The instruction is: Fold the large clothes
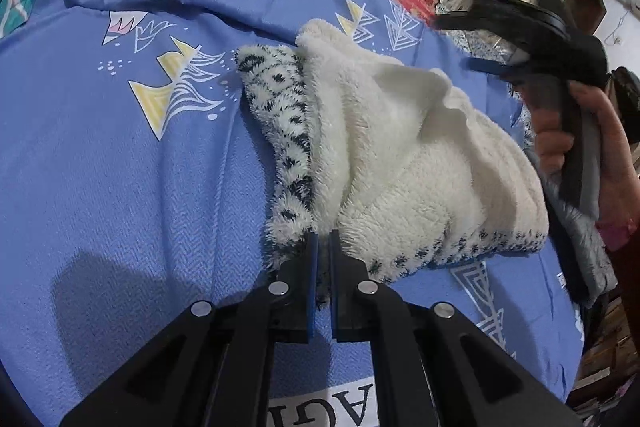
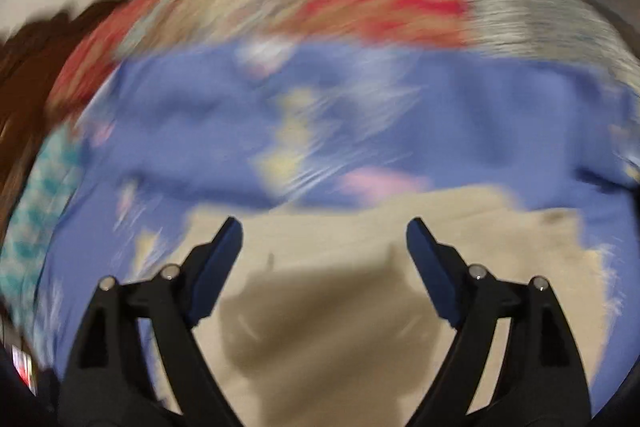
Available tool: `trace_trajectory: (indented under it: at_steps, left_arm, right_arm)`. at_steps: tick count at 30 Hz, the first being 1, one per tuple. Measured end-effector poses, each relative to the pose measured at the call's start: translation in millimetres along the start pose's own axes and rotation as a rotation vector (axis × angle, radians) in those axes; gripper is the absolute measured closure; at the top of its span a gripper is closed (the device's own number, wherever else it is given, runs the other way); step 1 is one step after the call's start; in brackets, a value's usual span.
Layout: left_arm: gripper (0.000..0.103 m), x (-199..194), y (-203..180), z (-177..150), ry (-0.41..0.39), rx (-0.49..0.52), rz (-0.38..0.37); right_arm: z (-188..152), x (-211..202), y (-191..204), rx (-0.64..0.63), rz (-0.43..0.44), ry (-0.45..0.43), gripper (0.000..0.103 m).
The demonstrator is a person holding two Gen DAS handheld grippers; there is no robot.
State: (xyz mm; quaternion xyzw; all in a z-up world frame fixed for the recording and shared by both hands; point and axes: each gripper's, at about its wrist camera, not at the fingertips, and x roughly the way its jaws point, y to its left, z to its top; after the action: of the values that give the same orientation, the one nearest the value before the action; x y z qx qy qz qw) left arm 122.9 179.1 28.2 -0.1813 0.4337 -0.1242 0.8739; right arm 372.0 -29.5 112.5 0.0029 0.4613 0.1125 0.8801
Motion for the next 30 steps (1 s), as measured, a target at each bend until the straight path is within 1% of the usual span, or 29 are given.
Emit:
trace_trajectory:
  at_steps: [1, 2, 3, 4, 5, 6, 7, 9, 10, 11, 12, 13, 14, 15, 16, 17, 18, 19, 20, 22, 23, 24, 25, 26, 27, 28, 29, 30]
  left_arm:
    - [0.074, 0, 0, 1, 0.0, -0.003, -0.004]
    - [0.074, 0, 0, 1, 0.001, -0.006, -0.008]
    - [0.074, 0, 0, 2, 0.001, -0.01, -0.013]
    - [0.074, 0, 0, 3, 0.003, -0.012, -0.017]
    - [0.074, -1, 1, 4, 0.003, -0.015, -0.025]
    - [0.074, -4, 1, 4, 0.0, -0.017, -0.033]
    - [0.074, -8, 2, 5, -0.01, -0.022, -0.047]
    - [0.074, -17, 4, 5, -0.035, -0.031, -0.06]
    - [0.074, -19, 6, 5, -0.038, -0.039, -0.062]
    - [0.074, -21, 8, 6, -0.033, -0.052, -0.065]
    - [0.074, -22, 11, 7, -0.028, -0.069, -0.063]
    - [0.074, -23, 13, 8, -0.025, -0.087, -0.059]
    - [0.074, -26, 16, 10, -0.023, -0.106, -0.058]
    - [0.074, -30, 19, 15, -0.025, -0.128, -0.065]
    - [0.074, -34, 20, 18, -0.028, -0.14, -0.072]
    - [0.073, -36, 21, 24, -0.032, -0.147, -0.078]
    - [0.068, -37, 21, 32, -0.037, -0.15, -0.086]
    - [0.064, -36, 20, 40, -0.036, -0.153, -0.097]
    - [0.063, -33, 18, 50, -0.028, -0.161, -0.113]
    - [0.062, -25, 11, 65, -0.018, -0.16, -0.145]
    - [0.061, -20, 5, 72, -0.007, -0.144, -0.15]
    - [0.06, -15, -1, 75, 0.002, -0.128, -0.136]
    - [0.057, -7, -7, 79, 0.013, -0.11, -0.112]
    - [0.055, 0, -11, 81, 0.026, -0.098, -0.097]
    - [0.052, 14, -16, 83, 0.059, -0.085, -0.078]
    - [0.052, 25, -19, 84, 0.089, -0.075, -0.065]
    - [0.052, 36, -22, 83, 0.119, -0.06, -0.048]
    - [0.062, 46, -26, 81, 0.141, -0.023, -0.015]
  right_arm:
    - [-8, 16, 13, -0.036, -0.023, 0.056, 0.023]
    - [-18, 40, 26, -0.062, -0.056, 0.136, 0.038]
    - [-25, 56, 34, -0.074, -0.075, 0.198, 0.076]
    - [-30, 66, 40, -0.082, -0.083, 0.22, 0.087]
    - [-30, 64, 48, -0.087, -0.071, 0.181, 0.094]
    - [-25, 54, 54, -0.079, -0.02, 0.122, 0.097]
    - [-19, 40, 58, -0.057, 0.078, 0.051, 0.097]
    - [-14, 20, 61, -0.023, 0.206, -0.042, 0.097]
    - [-12, 24, 62, -0.011, 0.231, -0.037, 0.097]
    - [-11, 40, 64, -0.003, 0.249, 0.027, 0.096]
    - [-15, 62, 67, -0.014, 0.244, 0.117, 0.091]
    - [-21, 85, 69, -0.046, 0.217, 0.217, 0.09]
    - [-25, 97, 70, -0.074, 0.181, 0.255, 0.082]
    - [-28, 97, 66, -0.079, 0.177, 0.237, 0.081]
    - [-28, 88, 58, -0.044, 0.203, 0.209, 0.079]
    - [-27, 80, 52, -0.008, 0.224, 0.188, 0.066]
    - [-25, 66, 40, 0.042, 0.251, 0.147, 0.046]
    - [-24, 48, 28, 0.075, 0.269, 0.094, 0.04]
    - [-24, 34, 21, 0.078, 0.278, 0.059, 0.039]
    - [-24, 3, 11, 0.054, 0.285, 0.008, 0.039]
    - [-29, -17, 1, 0.044, 0.283, -0.032, 0.039]
    - [-34, -32, -8, 0.04, 0.277, -0.06, 0.039]
    - [-41, -46, -25, 0.039, 0.26, -0.084, 0.039]
    - [-53, -61, -48, 0.046, 0.213, -0.111, 0.039]
    - [-62, -67, -65, 0.055, 0.173, -0.122, 0.039]
    - [-64, -69, -84, 0.063, 0.132, -0.128, 0.039]
    - [-75, -76, -115, 0.091, 0.055, -0.134, 0.038]
    - [-80, -81, -137, 0.123, 0.017, -0.131, 0.034]
